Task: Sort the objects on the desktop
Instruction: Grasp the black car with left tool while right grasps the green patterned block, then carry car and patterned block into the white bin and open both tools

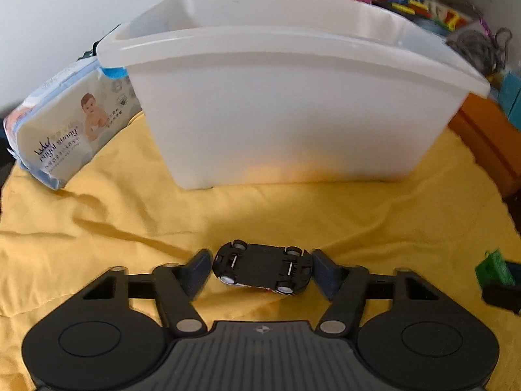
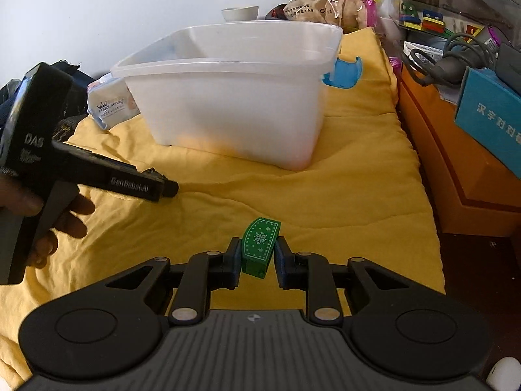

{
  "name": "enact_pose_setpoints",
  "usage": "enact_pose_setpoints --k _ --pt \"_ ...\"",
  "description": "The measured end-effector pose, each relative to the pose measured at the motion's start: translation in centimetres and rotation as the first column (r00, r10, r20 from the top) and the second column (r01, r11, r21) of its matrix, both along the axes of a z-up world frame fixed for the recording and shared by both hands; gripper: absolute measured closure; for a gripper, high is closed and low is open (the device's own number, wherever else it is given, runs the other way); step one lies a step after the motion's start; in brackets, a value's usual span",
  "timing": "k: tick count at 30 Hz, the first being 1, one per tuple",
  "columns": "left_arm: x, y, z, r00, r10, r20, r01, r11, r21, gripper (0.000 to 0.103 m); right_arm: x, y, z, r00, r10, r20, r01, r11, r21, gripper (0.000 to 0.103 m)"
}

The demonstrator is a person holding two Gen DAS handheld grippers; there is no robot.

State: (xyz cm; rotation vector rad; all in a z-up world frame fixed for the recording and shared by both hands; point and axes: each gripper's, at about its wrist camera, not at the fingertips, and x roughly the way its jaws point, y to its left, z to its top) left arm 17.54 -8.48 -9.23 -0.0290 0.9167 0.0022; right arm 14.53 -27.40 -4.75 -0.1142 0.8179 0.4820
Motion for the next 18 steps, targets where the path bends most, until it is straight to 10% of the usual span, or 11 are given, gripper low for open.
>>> enact_pose_setpoints --k 18 --pt "-6.3 3.2 10.5 0.981 -0.055 0.188 0.049 0.998 0.032 0.035 0.3 1.5 5.9 0.991 0.034 0.129 -0.051 0.991 0.125 0.079"
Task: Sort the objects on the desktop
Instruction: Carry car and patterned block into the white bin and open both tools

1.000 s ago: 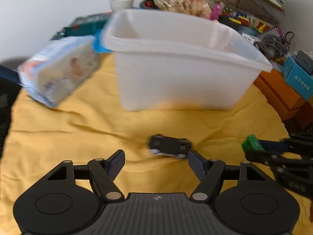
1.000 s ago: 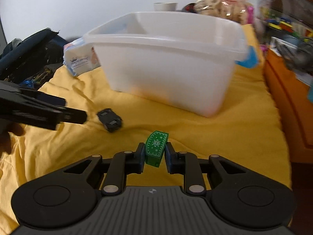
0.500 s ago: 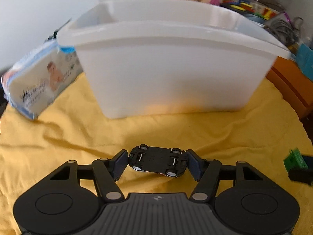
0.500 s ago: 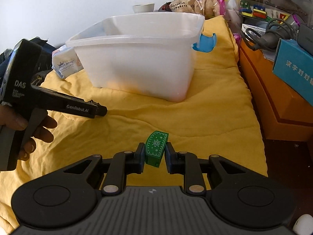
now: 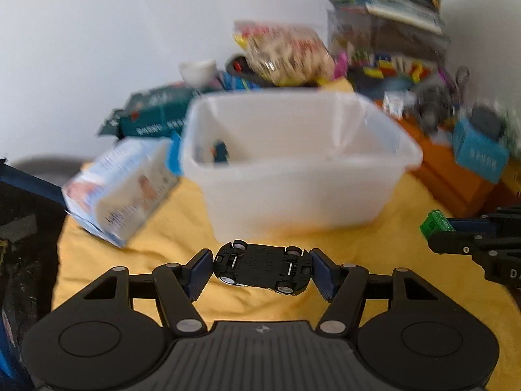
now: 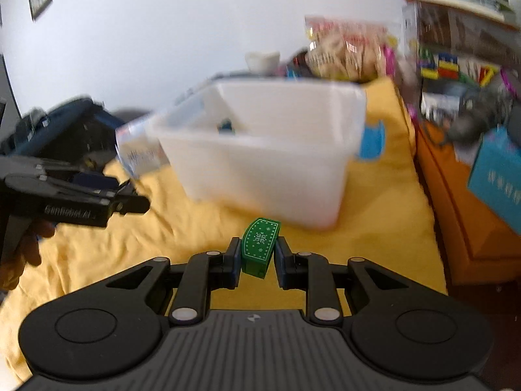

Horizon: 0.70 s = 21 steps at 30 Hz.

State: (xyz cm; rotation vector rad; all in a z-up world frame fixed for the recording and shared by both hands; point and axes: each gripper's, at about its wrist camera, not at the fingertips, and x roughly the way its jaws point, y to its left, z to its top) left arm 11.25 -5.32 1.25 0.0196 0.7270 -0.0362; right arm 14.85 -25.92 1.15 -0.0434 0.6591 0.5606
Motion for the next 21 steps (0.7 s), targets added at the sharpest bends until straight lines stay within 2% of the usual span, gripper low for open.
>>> enact_pose_setpoints --k 4,10,14,21 --pt "0.9 1.4 3.4 0.999 0.034 0.043 -0.031 0.997 -0.065 0.035 1.5 0.4 3.0 0.998 -0.012 0.056 0.009 0.999 0.044 0.079" --pt "3.7 1.3 7.4 0.995 0.025 0.096 -0.022 0.999 -0.032 0.035 4.7 0.6 7.1 0.992 -0.03 0.122 0.019 0.996 0.09 0.079" --pt "6.1 1.3 8.6 0.993 0.031 0.115 -0.027 0.999 -0.036 0.035 6.7 1.2 7.7 0.992 -0.032 0.121 0.024 0.997 0.068 0.079" --pt "9.9 0.9 8.4 0.996 0.045 0.075 -0.042 0.998 -0.036 0.035 10.0 1.8 7.0 0.998 -0.022 0.066 0.02 0.999 0.028 0.079"
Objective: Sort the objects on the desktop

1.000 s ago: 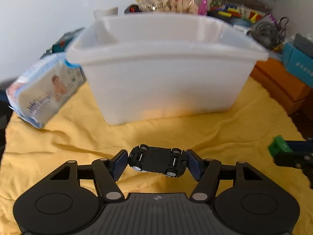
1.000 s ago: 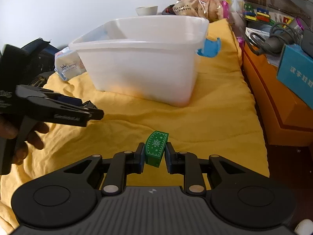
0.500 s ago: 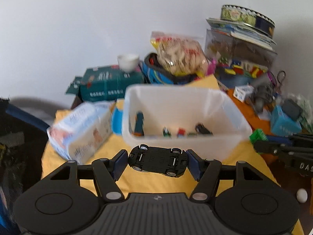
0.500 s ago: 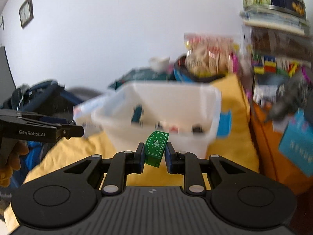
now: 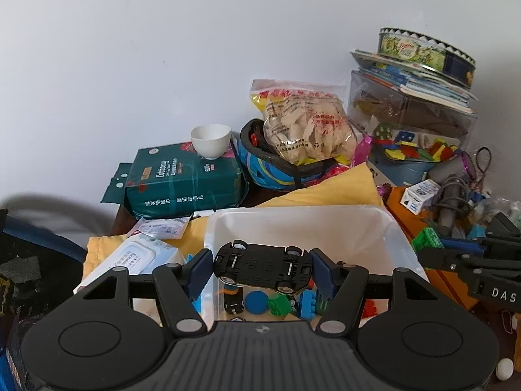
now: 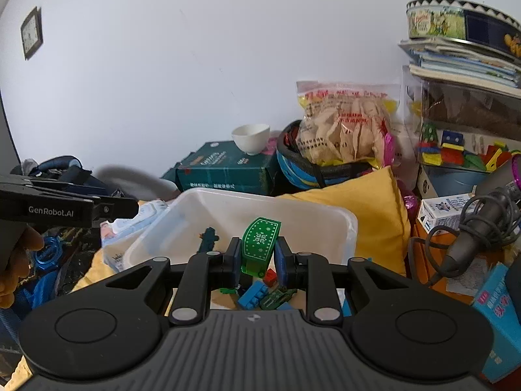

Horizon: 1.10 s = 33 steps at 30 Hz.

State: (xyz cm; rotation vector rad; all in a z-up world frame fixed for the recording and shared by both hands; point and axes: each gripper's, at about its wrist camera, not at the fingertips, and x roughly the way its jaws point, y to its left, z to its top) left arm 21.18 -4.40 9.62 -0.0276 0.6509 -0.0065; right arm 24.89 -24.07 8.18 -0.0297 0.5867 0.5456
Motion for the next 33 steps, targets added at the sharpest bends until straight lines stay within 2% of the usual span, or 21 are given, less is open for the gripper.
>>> enact_pose_setpoints --k 2,3,4,5,6,9,12,14,22,28,33 --pt "1.2 -0.2 -0.3 1.0 0.004 -0.019 -0.004 1.0 0.017 0.034 1.1 0.5 -0.3 1.0 0.0 -0.004 -0.001 1.0 -0.026 0.077" --pt "1.9 -0.3 -0.6 0.999 0.009 -0.037 -0.008 1.0 0.026 0.028 1.6 0.8 -0.4 1.0 -0.004 -0.003 0.004 0.999 -0.046 0.065" --pt "2.7 -0.4 -0.9 0.998 0.026 -0.064 -0.023 0.999 0.039 0.024 2.3 1.2 -0.6 1.0 -0.011 -0.013 0.01 0.997 -0.071 0.03" --pt "3.5 -0.4 -1.4 0.995 0.043 -0.095 -0.038 0.998 0.052 0.021 2.9 1.4 -0.8 0.999 -0.026 -0.018 0.025 0.996 -0.086 0.016" --pt "4.2 -0.4 -1.8 0.992 0.055 -0.117 -0.048 0.997 0.062 0.021 3.4 1.5 -1.0 0.999 -0.037 -0.015 0.036 0.995 -0.089 0.009" --pt "5.4 0.1 -2.7 0.981 0.098 -0.165 -0.084 0.992 0.09 0.021 4.2 1.5 -1.1 0.998 -0.048 -0.033 0.044 0.993 -0.108 0.009" --pt "5.6 0.4 -3.1 0.972 0.124 -0.199 -0.102 0.988 0.115 0.021 3.8 1.1 -0.9 0.998 -0.046 -0.044 0.042 0.995 -0.087 0.007" --pt "5.6 0.3 -2.9 0.972 0.114 -0.207 -0.091 0.988 0.121 0.021 3.3 1.1 -0.9 0.998 -0.044 -0.047 0.04 0.996 -0.083 0.004" --pt "5.0 -1.1 -1.3 0.976 0.08 -0.204 -0.06 0.993 0.104 0.021 1.2 0.7 -1.0 0.997 -0.021 -0.077 0.016 0.998 -0.056 0.003" --pt "5.1 -1.9 -1.1 0.972 0.066 -0.226 -0.043 0.993 0.109 0.021 0.4 0.6 -1.6 0.996 -0.009 -0.092 0.002 0.997 -0.075 0.003" --pt "5.6 -2.4 -0.7 0.969 0.054 -0.241 -0.026 0.993 0.118 0.021 0.9 1.3 -0.9 0.996 -0.029 -0.085 0.017 0.99 -0.138 0.002"
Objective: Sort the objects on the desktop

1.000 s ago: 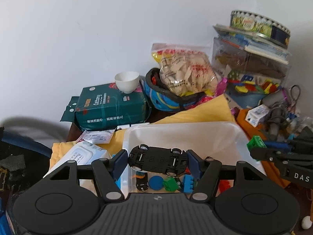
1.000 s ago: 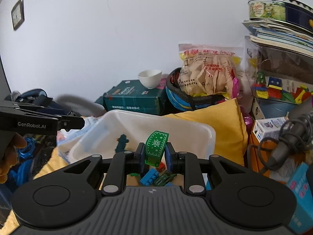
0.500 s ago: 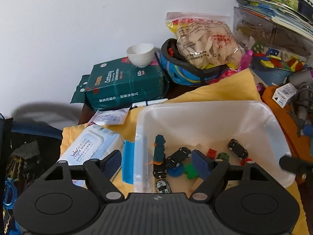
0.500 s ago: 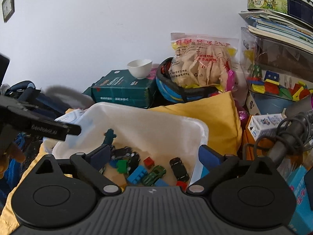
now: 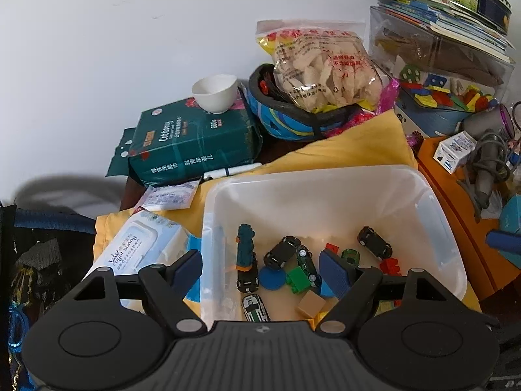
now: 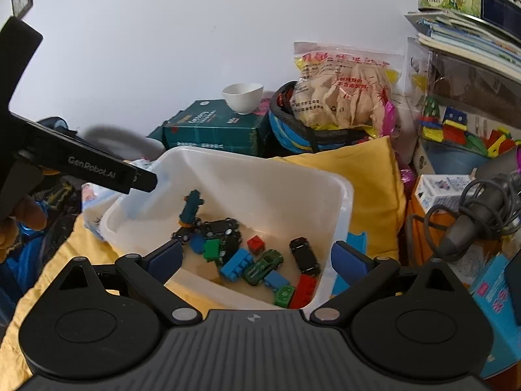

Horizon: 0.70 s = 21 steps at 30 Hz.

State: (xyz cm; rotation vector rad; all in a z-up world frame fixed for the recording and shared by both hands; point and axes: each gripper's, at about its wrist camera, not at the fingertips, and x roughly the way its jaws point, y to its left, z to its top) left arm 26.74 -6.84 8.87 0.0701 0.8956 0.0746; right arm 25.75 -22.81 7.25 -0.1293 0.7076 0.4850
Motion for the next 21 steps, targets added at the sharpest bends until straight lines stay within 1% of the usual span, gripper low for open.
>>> enact_pose_setpoints --k 4,6,8,10,12,14,17,21 --pt "0.5 -0.1 0.0 1.0 -0.004 -0.027 0.005 1.0 0.008 0.017 1.2 0.8 1.1 1.0 -0.02 -0.018 0.02 0.999 -0.038 0.0" --pt "0.9 -0.2 0.0 0.999 -0.002 -0.045 0.003 1.0 0.019 0.013 2.2 1.6 1.6 0.998 -0.035 -0.053 0.031 0.997 -0.073 0.0" --pt "1.4 -0.3 0.1 0.998 0.006 -0.061 -0.003 0.999 0.049 0.013 3.2 2.3 2.1 0.996 -0.047 -0.07 0.041 0.995 -0.094 0.0" --pt "1.8 -0.2 0.3 0.998 0.007 -0.069 -0.003 0.998 0.058 0.012 4.2 3.1 2.2 0.995 -0.047 -0.092 0.035 0.991 -0.132 0.0" --pt "2.3 0.2 0.4 0.996 0.022 -0.082 -0.018 0.999 0.048 0.012 5.0 3.7 2.1 0.992 -0.045 -0.121 0.026 0.988 -0.154 0.0" --pt "2.8 0.7 0.4 0.994 0.045 -0.102 -0.043 0.999 0.024 0.012 5.7 4.1 1.8 0.987 -0.055 -0.152 0.029 0.985 -0.173 0.0" --pt "3.4 1.2 0.3 0.99 0.066 -0.124 -0.065 0.998 0.008 0.012 6.5 4.5 1.2 0.977 -0.05 -0.208 0.014 0.985 -0.174 0.0" --pt "3.7 1.5 0.2 0.988 0.075 -0.132 -0.076 0.997 -0.001 0.012 6.6 4.8 0.9 0.976 -0.045 -0.212 0.008 0.985 -0.174 0.0"
